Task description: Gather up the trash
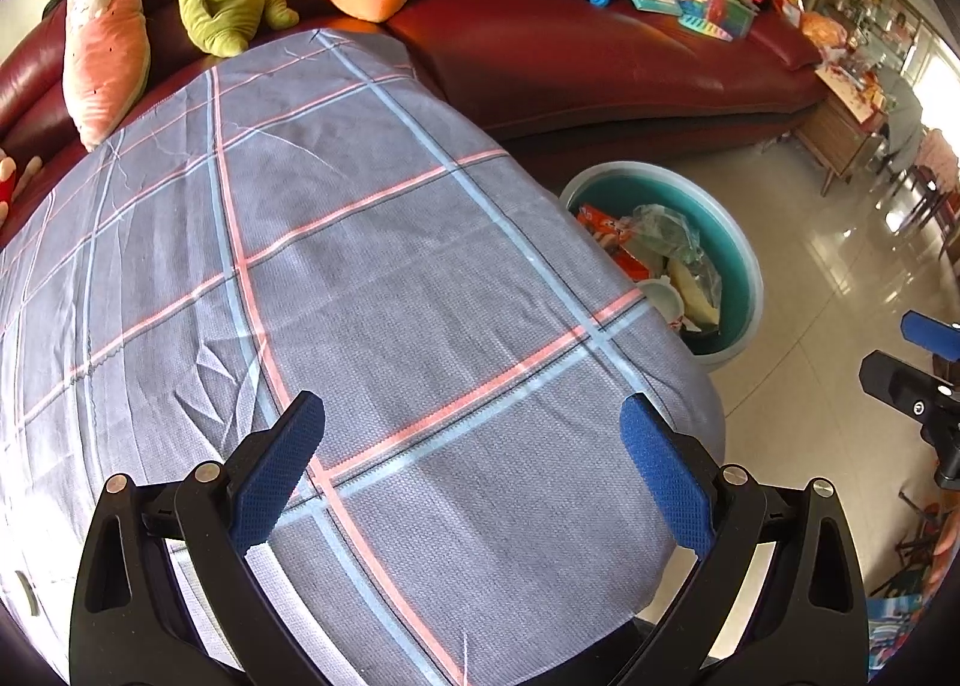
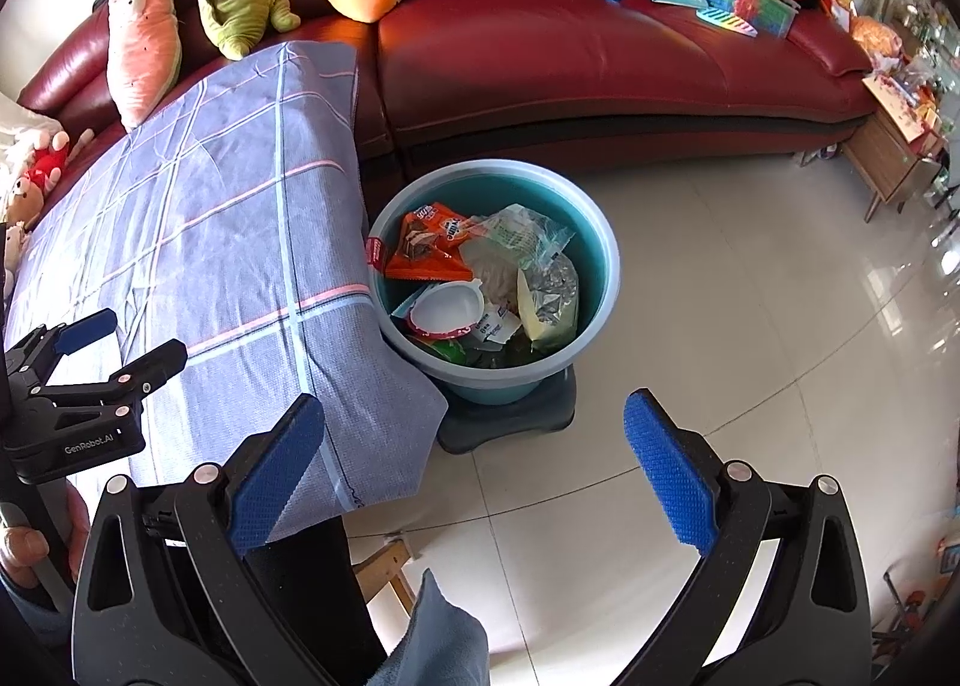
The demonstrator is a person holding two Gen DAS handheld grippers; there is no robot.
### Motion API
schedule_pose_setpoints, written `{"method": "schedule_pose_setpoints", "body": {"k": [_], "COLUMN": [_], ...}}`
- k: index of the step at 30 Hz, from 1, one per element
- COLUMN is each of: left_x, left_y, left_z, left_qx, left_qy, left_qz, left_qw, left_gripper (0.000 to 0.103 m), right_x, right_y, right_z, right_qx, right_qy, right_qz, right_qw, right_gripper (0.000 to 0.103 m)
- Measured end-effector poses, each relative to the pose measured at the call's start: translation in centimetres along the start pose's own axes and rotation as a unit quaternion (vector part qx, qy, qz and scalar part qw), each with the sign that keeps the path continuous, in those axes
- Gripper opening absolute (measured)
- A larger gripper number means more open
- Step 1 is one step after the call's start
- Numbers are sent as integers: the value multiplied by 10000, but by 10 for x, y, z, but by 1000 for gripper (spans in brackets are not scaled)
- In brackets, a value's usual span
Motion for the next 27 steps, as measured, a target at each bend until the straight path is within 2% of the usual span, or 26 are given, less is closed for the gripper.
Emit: {"method": "schedule_pose_setpoints", "body": {"k": [27], "left_x": [-14], "left_y": [6], "left_z": [21], "left_qx": [-103], "left_qy": [-2], "left_qz": [82], "left_qw": [9999], "left_gripper": [99], "right_x": [-11], "right_y": [-11], "right_z": [36], "right_qx": [62], "right_qy": [157], "right_qz": [321], "right_qw": [9993], "right_gripper": [96]}}
Point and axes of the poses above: each gripper's, at about its wrist camera, not at the fingertips, and z roughly the way its jaws point, y to its left, x to its underside, the point moved 9 cm from there along z, roughly the way its jaws point, and after that the axes turned 8 degrees about -z, right-handed, at the moved point
